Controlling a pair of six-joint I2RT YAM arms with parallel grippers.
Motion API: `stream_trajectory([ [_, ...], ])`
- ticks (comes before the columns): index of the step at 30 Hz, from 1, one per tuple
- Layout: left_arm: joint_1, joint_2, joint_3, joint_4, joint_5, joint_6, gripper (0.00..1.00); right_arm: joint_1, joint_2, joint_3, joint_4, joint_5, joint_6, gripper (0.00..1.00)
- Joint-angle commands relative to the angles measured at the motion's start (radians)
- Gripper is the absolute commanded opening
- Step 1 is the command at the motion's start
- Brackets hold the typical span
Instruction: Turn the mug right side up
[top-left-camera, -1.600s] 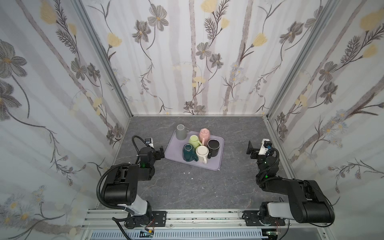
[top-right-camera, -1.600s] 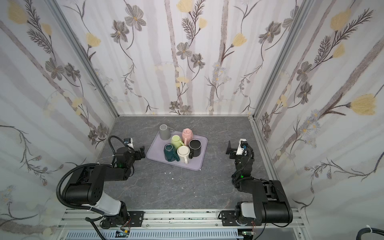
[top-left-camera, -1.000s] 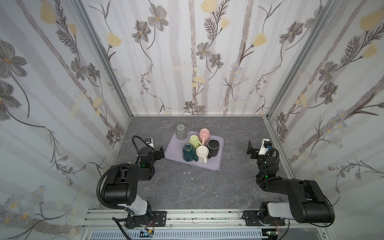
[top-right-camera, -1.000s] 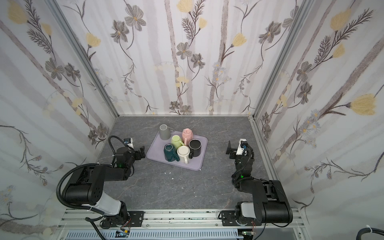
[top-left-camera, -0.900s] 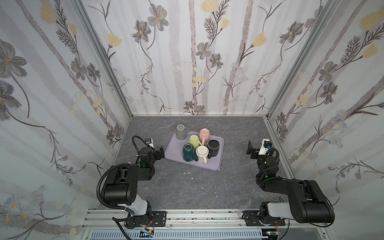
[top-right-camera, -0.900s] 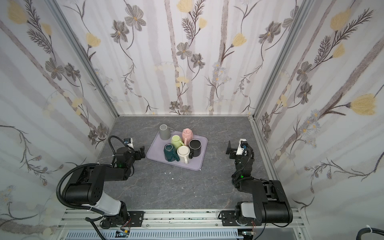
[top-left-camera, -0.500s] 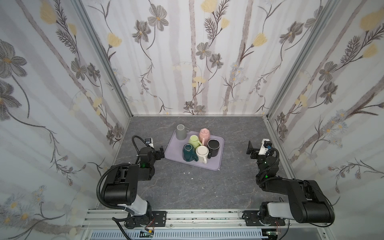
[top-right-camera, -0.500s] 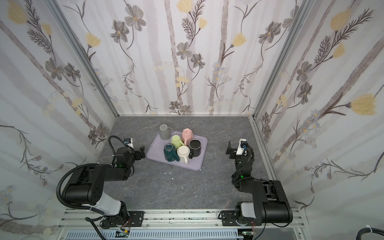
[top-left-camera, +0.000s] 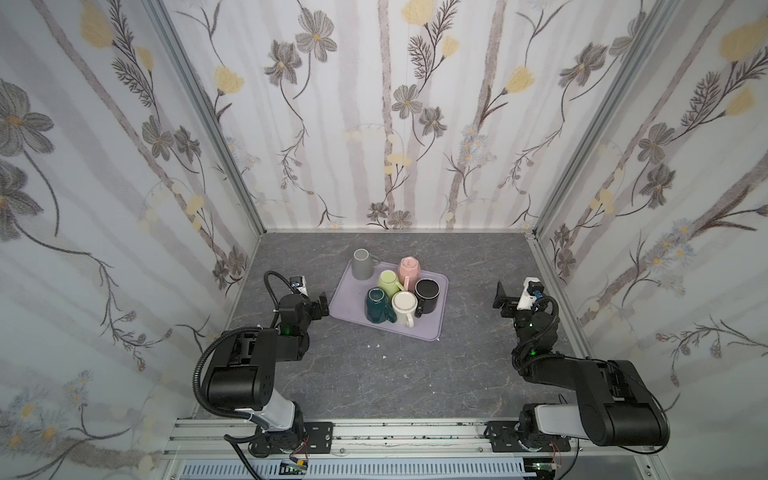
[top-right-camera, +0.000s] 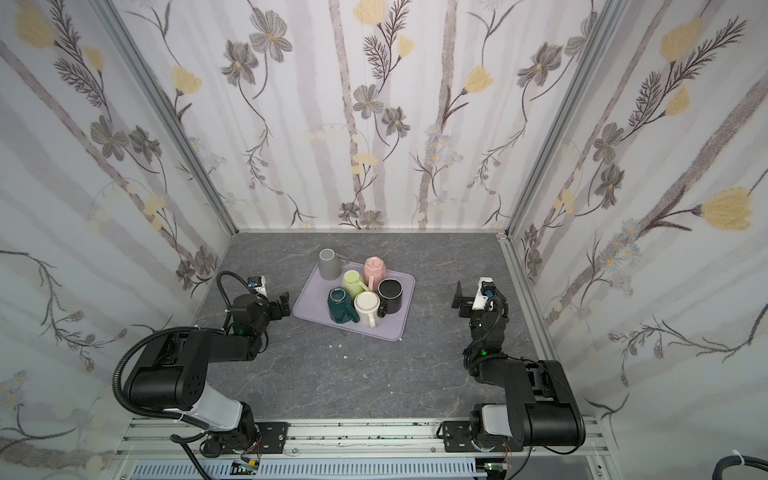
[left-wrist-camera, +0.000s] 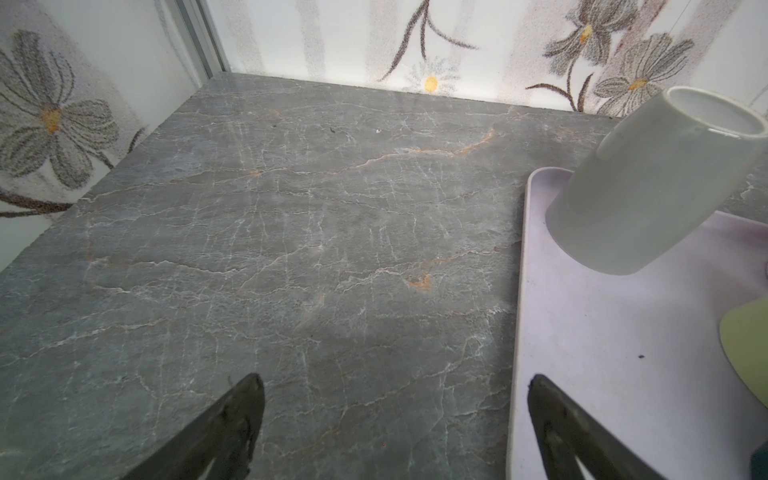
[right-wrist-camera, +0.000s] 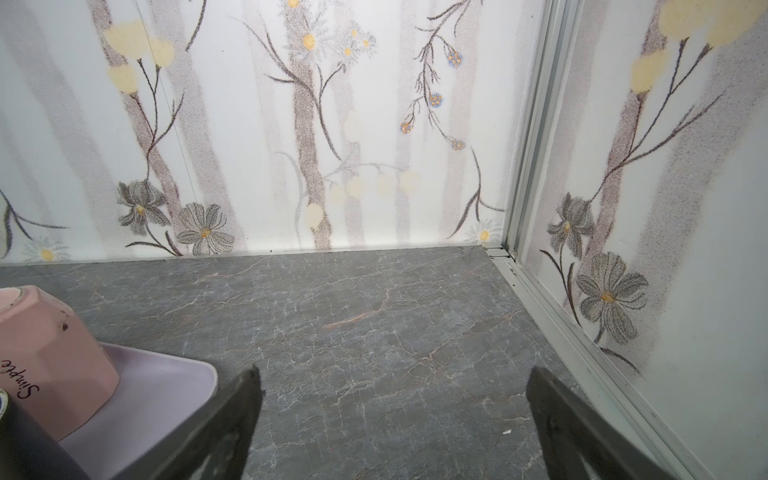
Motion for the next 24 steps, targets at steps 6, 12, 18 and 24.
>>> stream_trajectory([
  [6,-0.051,-0.115,0.127,-0.270,-0.279,-0.040,1.00,0.006,-0.172,0.058,-0.200,0.206,0.062,1.00],
  [12,-0.102,-0.233,0.188,-0.492,-0.406,-0.169,1.00,0.006,-0.307,0.135,-0.441,0.247,0.226,1.00],
  [18,-0.150,-0.361,0.224,-0.679,-0.367,-0.315,1.00,0.066,-0.296,0.303,-0.744,0.150,0.348,1.00],
  [24,-0.237,-0.441,0.252,-0.818,-0.393,-0.355,1.00,0.309,-0.202,0.452,-0.933,0.240,0.338,1.00],
])
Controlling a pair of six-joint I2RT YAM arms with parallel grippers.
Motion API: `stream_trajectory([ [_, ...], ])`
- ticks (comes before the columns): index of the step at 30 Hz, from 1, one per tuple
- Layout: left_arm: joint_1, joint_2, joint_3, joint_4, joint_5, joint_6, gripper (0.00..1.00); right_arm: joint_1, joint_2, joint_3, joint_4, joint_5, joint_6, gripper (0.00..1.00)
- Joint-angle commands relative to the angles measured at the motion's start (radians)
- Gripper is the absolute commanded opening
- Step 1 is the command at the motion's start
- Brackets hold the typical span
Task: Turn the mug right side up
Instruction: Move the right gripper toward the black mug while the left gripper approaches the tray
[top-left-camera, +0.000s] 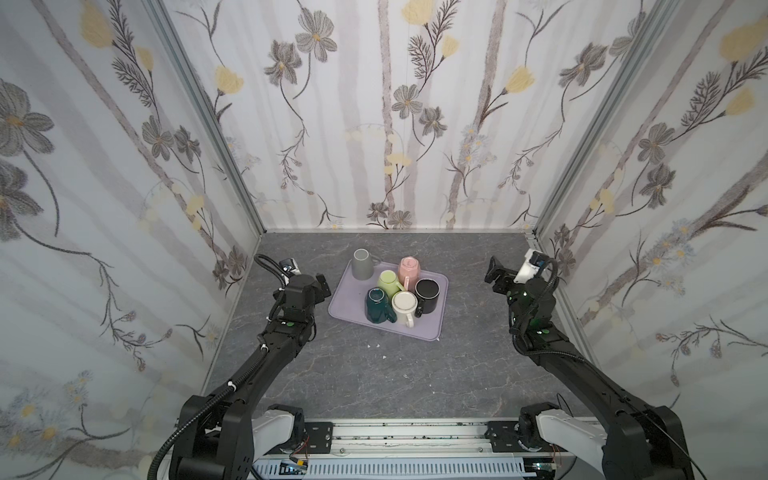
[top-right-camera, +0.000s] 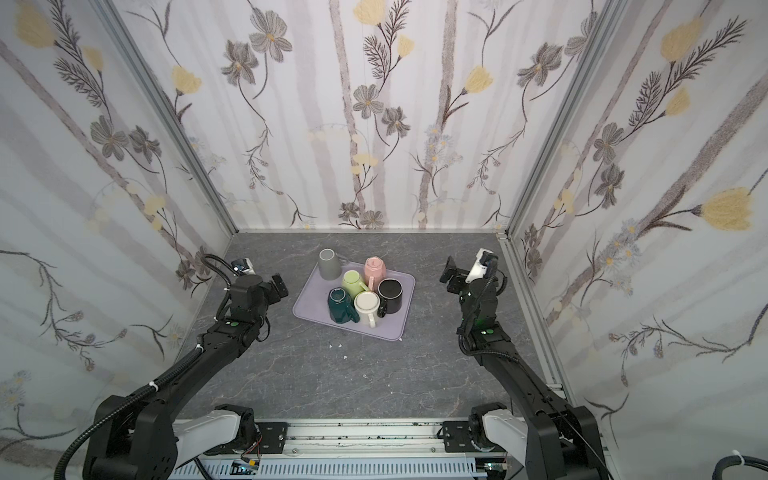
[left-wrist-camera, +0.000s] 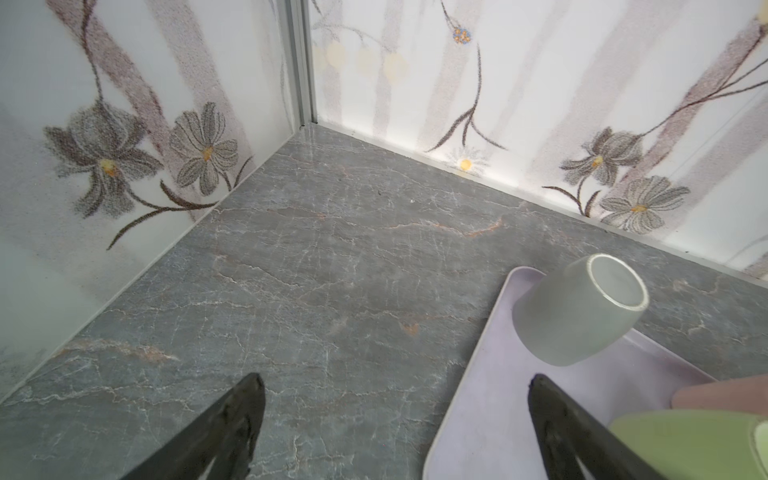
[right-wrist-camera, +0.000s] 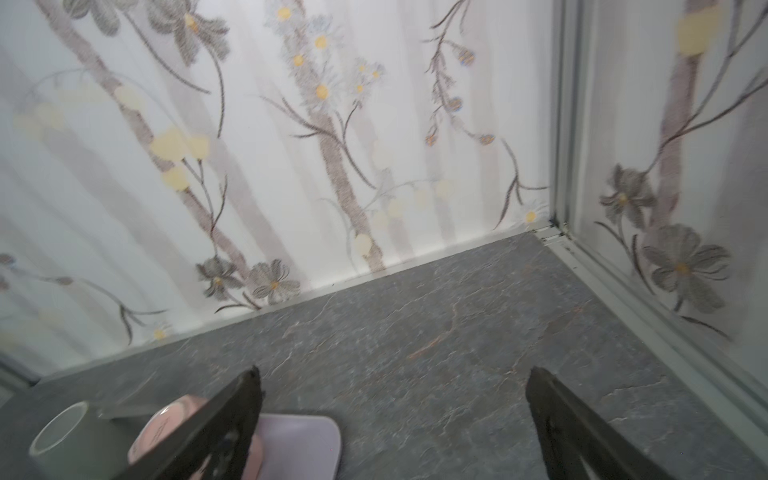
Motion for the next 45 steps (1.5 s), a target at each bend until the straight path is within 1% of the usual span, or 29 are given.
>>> stream_trajectory([
  [1,-0.032,-0.031,0.011,-0.130,-0.034,-0.064,1.00,0.106,0.063,0.073,-0.173,0.048,0.032,1.00],
  [4,-0.060,-0.052,0.009,-0.192,-0.027,-0.084,1.00,0.205,0.146,0.139,-0.262,0.041,0.035,1.00],
  [5,-0.071,-0.056,0.006,-0.211,-0.014,-0.092,1.00,0.235,0.174,0.188,-0.293,0.033,0.035,1.00],
  [7,-0.098,-0.062,0.017,-0.269,0.025,-0.102,1.00,0.291,0.213,0.216,-0.333,0.021,0.024,1.00],
  [10,-0.159,-0.065,0.033,-0.332,0.042,-0.116,1.00,0.358,0.258,0.234,-0.370,0.013,0.041,1.00],
  [13,-0.197,-0.073,0.012,-0.321,0.066,-0.127,1.00,0.408,0.295,0.238,-0.375,-0.007,0.097,1.00],
  [17,-0.207,-0.069,-0.006,-0.289,0.106,-0.132,1.00,0.468,0.322,0.255,-0.391,-0.009,0.177,1.00],
  [20,-0.214,-0.077,-0.019,-0.272,0.131,-0.134,1.00,0.487,0.372,0.256,-0.379,-0.025,0.240,1.00],
  [24,-0.216,-0.088,-0.039,-0.255,0.131,-0.138,1.00,0.500,0.405,0.265,-0.377,-0.045,0.274,0.98],
  [27,-0.219,-0.090,-0.041,-0.239,0.137,-0.139,1.00,0.501,0.424,0.273,-0.385,-0.058,0.293,0.93],
  [29,-0.218,-0.088,-0.041,-0.234,0.147,-0.139,1.00,0.501,0.430,0.281,-0.394,-0.065,0.293,0.85],
  [36,-0.219,-0.090,-0.051,-0.199,0.159,-0.135,1.00,0.499,0.455,0.329,-0.461,-0.054,0.299,0.69],
  [38,-0.218,-0.095,-0.059,-0.194,0.163,-0.135,1.00,0.498,0.460,0.335,-0.473,-0.053,0.306,0.68],
  [40,-0.218,-0.100,-0.069,-0.184,0.167,-0.136,1.00,0.497,0.462,0.335,-0.481,-0.052,0.312,0.63],
  [45,-0.218,-0.100,-0.075,-0.174,0.180,-0.135,1.00,0.496,0.474,0.322,-0.484,-0.054,0.325,0.62],
])
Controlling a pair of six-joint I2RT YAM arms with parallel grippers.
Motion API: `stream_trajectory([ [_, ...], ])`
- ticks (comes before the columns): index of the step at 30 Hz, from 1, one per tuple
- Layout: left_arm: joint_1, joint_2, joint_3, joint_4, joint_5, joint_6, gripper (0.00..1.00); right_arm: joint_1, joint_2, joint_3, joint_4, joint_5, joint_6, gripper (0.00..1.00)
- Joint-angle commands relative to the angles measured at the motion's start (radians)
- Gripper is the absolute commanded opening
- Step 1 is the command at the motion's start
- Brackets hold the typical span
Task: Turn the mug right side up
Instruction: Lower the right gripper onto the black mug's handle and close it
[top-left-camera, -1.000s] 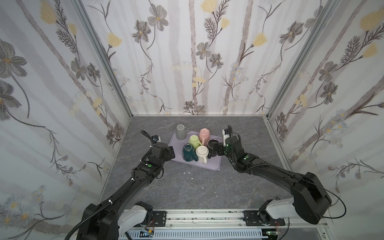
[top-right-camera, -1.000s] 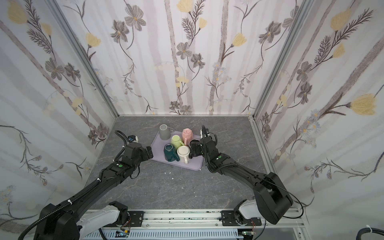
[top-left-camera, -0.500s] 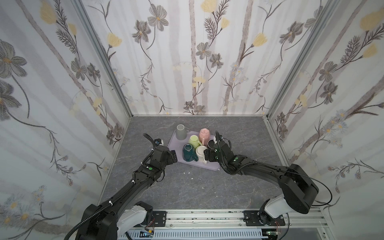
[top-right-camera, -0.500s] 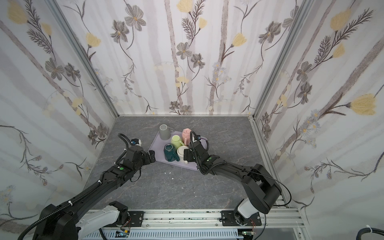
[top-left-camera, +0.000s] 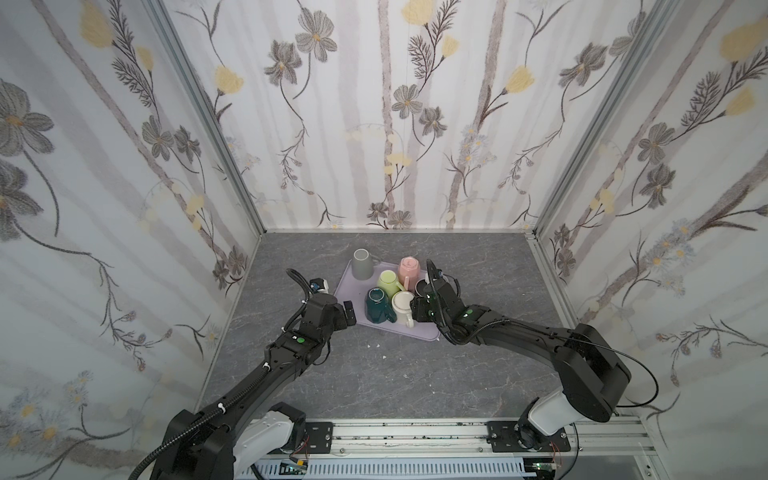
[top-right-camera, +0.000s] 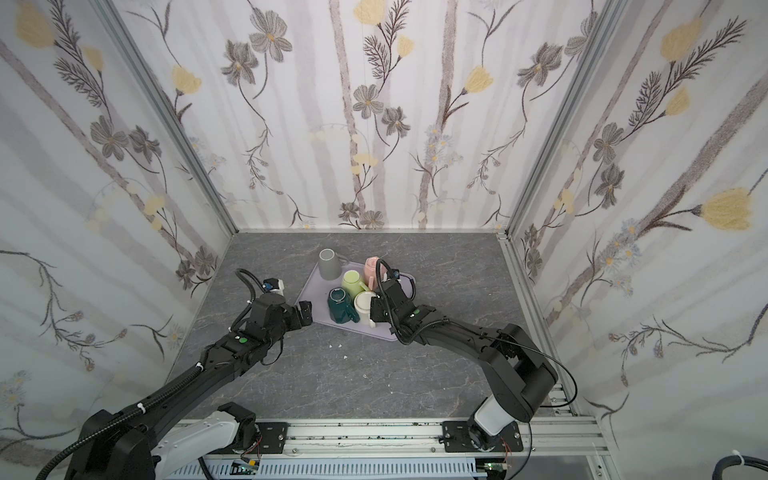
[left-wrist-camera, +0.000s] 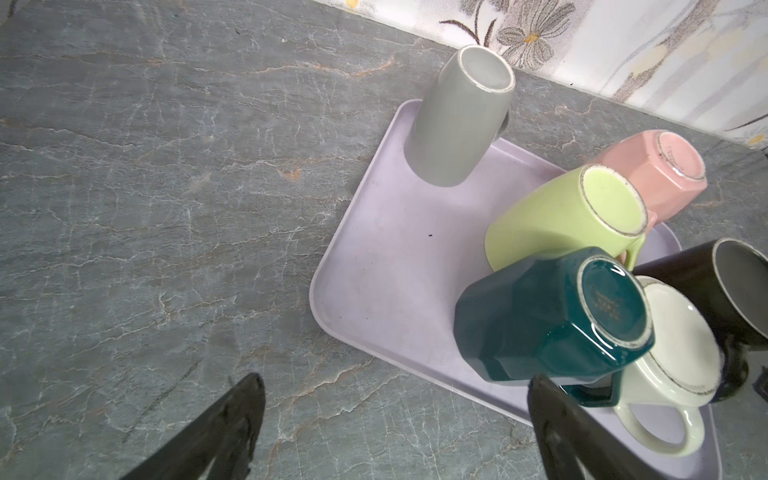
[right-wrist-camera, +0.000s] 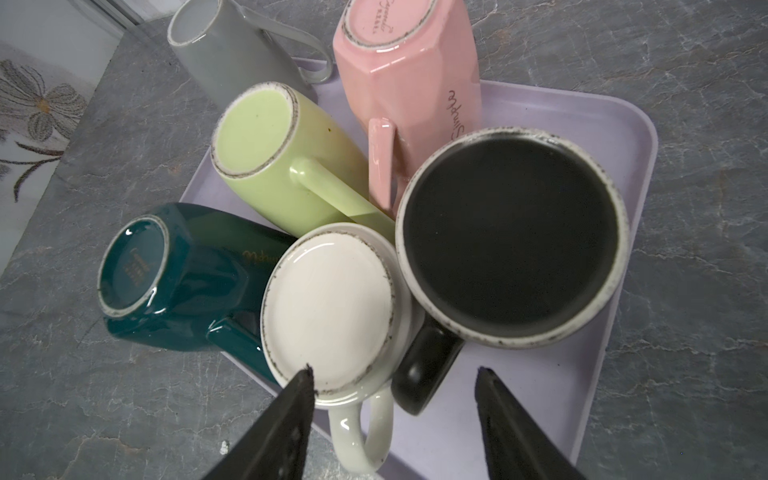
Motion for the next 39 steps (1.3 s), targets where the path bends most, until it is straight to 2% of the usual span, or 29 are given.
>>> stream_trajectory([
  [1,0.001,0.000,-0.001,0.035,0.011,-0.017,1.00,-0.001,0.020,-0.001,-0.007,0.011,0.027,0.62],
  [9,0.000,0.009,-0.007,0.047,0.028,-0.017,1.00,-0.016,0.050,-0.007,-0.007,0.012,0.038,0.57],
  [20,0.001,0.013,-0.014,0.057,0.040,-0.020,1.00,-0.065,0.007,-0.082,0.005,0.029,0.074,0.53],
  [34,0.000,0.024,-0.018,0.067,0.043,-0.020,1.00,-0.095,0.024,-0.073,-0.019,0.041,0.037,0.53],
  [36,0.001,0.028,-0.018,0.069,0.045,-0.020,1.00,-0.098,0.026,-0.063,-0.031,0.052,0.025,0.46],
  [39,0.001,0.034,-0.018,0.070,0.046,-0.020,1.00,-0.105,0.032,-0.049,-0.052,0.060,0.008,0.45],
])
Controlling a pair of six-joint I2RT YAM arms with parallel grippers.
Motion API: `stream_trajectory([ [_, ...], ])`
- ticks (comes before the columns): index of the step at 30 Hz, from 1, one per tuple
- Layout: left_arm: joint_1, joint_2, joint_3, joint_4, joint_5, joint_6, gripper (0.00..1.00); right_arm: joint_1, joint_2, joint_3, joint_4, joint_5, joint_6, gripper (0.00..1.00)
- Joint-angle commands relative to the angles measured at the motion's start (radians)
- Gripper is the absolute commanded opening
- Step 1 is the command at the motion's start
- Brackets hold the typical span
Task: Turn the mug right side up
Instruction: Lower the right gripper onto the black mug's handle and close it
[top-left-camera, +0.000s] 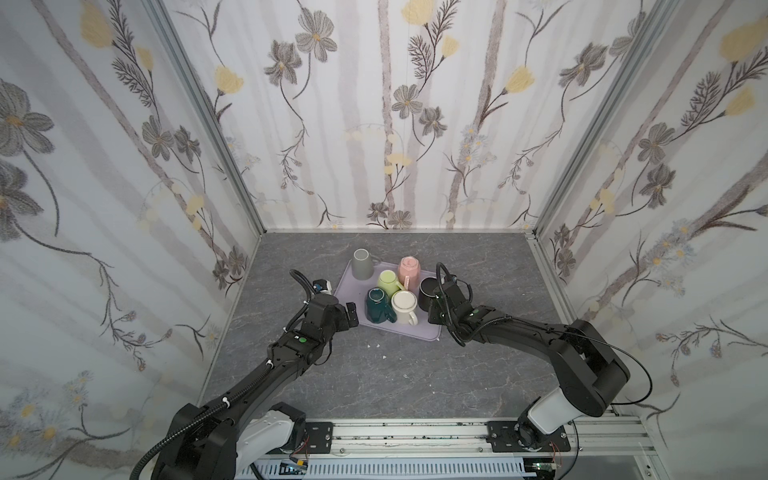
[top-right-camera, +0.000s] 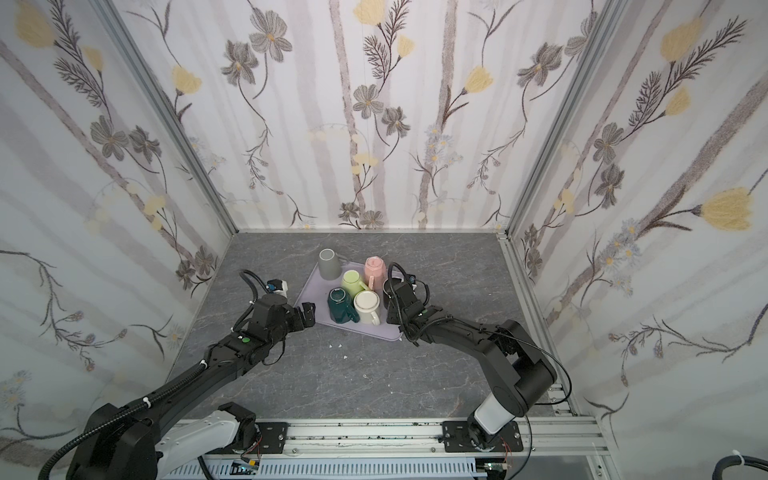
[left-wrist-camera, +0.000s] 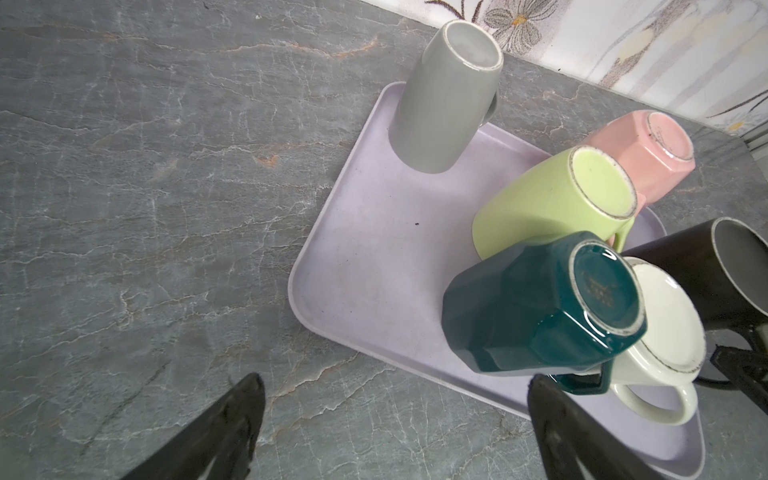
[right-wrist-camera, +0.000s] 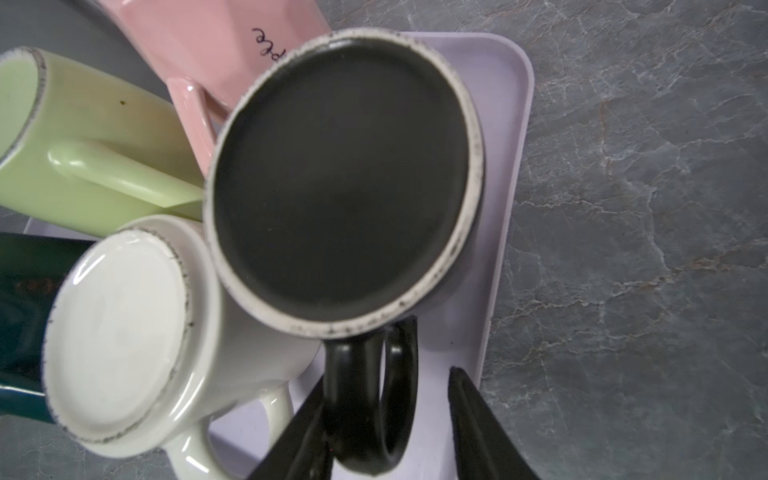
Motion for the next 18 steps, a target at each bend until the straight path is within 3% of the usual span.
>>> stream_trajectory([
  [1,0.001,0.007,-0.003,0.036,0.002,-0.018,1.00,-0.009,0.011,0.020,-0.018,0.032,-0.025,0.45],
  [18,0.001,0.035,-0.006,0.059,0.028,-0.023,1.00,-0.059,0.053,0.114,-0.103,-0.025,-0.122,0.31],
])
